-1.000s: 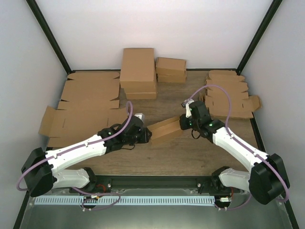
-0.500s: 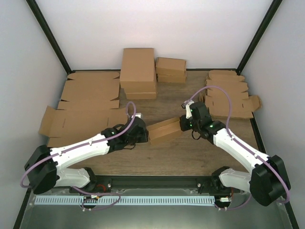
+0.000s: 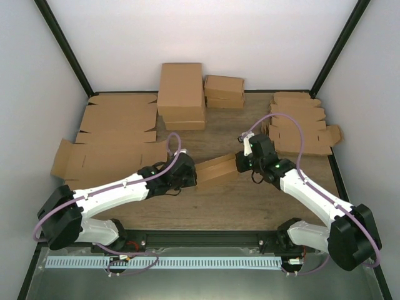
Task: Fold the paper box
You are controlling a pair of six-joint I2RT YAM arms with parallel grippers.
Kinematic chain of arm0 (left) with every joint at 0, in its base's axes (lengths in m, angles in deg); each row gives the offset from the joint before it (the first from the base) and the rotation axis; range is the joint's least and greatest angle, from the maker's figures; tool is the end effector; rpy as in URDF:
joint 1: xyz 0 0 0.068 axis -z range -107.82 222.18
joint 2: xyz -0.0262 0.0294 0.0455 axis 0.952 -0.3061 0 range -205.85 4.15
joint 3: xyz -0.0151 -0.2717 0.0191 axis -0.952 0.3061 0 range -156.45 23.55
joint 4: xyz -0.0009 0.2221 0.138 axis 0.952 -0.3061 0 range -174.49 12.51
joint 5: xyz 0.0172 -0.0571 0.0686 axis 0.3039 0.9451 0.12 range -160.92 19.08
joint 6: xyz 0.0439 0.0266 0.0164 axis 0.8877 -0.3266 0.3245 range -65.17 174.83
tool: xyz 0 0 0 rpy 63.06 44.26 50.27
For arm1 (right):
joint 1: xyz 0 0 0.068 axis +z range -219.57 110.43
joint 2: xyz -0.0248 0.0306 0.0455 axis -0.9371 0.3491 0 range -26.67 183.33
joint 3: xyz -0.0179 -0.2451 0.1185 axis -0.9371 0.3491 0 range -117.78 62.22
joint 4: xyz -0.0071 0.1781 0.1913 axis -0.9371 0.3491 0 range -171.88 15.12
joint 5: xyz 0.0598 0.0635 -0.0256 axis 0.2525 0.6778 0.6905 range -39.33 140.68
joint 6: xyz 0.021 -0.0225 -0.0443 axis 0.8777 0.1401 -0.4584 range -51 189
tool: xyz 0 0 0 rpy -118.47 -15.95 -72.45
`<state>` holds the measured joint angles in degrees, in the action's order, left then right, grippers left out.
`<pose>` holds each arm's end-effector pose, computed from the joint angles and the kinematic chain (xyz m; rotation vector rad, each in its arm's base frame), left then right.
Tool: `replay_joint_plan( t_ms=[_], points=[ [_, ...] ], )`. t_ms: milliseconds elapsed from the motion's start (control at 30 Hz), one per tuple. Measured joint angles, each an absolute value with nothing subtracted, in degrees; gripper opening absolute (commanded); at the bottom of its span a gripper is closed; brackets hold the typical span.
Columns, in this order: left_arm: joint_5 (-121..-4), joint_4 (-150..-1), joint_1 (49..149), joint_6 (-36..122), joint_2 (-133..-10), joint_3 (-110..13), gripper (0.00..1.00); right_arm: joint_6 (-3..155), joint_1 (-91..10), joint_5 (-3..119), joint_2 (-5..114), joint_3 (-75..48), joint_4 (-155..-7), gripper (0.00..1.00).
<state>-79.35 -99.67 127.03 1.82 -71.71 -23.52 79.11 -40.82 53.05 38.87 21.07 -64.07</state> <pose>0.1586 -0.2160 0.2193 -0.0257 2.5573 -0.6216 0.2095 0.1167 0.2337 -0.3998 2.3044 0.3905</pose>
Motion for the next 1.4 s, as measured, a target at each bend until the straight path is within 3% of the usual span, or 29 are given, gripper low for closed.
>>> replay_joint_plan(
  t_ms=[67, 333, 600, 1400],
  points=[
    [-79.2, -99.9, 127.0, 0.5, -71.8, -24.1, 0.30, 79.0, -40.8, 53.2, 38.9, 21.2, -64.2, 0.01],
    [-80.6, -102.4, 127.1, -0.5, -72.3, -27.3, 0.31, 78.8, -40.8, 53.6, 38.8, 21.2, -64.3, 0.01],
    [-82.1, -104.5, 127.1, -0.3, -73.0, -29.0, 0.05, 78.1, -40.8, 53.7, 38.6, 21.3, -64.2, 0.01],
    [-82.4, -101.9, 128.1, -3.6, -73.4, -27.3, 0.04, 77.8, -40.9, 53.5, 37.5, 21.8, -63.6, 0.01]
  ],
)
